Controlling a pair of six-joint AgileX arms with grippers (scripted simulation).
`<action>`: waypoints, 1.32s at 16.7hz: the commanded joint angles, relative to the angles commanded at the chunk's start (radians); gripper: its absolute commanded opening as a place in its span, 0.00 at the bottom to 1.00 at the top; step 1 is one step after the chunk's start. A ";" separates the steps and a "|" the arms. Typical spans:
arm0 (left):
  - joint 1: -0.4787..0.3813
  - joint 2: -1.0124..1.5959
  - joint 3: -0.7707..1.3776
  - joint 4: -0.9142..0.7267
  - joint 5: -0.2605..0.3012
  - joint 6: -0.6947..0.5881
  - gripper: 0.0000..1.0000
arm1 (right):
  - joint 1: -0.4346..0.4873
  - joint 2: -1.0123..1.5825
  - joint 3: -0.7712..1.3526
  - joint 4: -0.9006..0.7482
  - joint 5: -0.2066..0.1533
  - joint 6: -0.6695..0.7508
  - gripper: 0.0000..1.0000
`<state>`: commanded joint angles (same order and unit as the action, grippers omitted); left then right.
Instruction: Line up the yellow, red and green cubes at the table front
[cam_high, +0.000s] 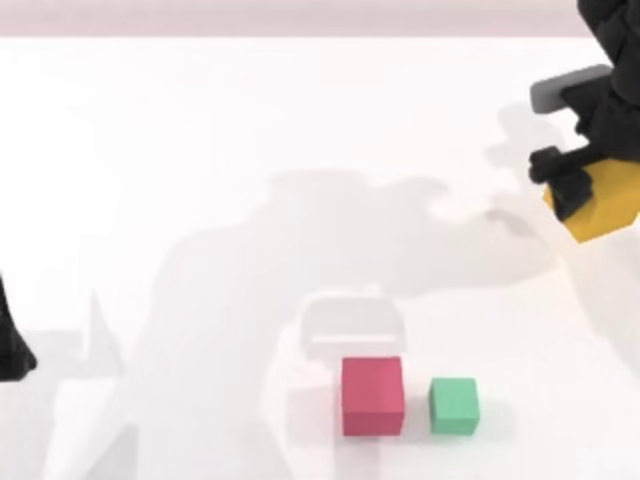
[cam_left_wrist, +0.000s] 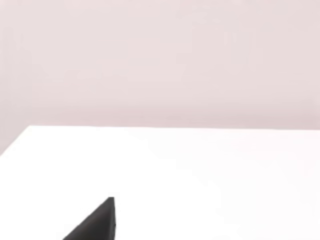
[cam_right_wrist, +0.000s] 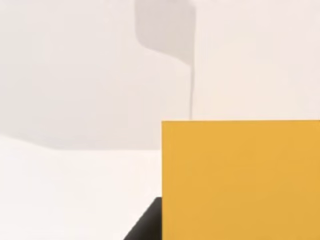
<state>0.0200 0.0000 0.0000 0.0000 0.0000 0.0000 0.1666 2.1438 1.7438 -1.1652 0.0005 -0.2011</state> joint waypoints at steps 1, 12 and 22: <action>0.000 0.000 0.000 0.000 0.000 0.000 1.00 | 0.010 0.004 0.007 -0.003 0.000 0.011 0.00; 0.000 0.000 0.000 0.000 0.000 0.000 1.00 | 0.492 0.153 0.266 -0.147 0.004 0.715 0.00; 0.000 0.000 0.000 0.000 0.000 0.000 1.00 | 0.872 0.208 0.431 -0.224 0.012 1.256 0.00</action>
<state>0.0200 0.0000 0.0000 0.0000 0.0000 0.0000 1.0383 2.3518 2.1751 -1.3888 0.0126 1.0551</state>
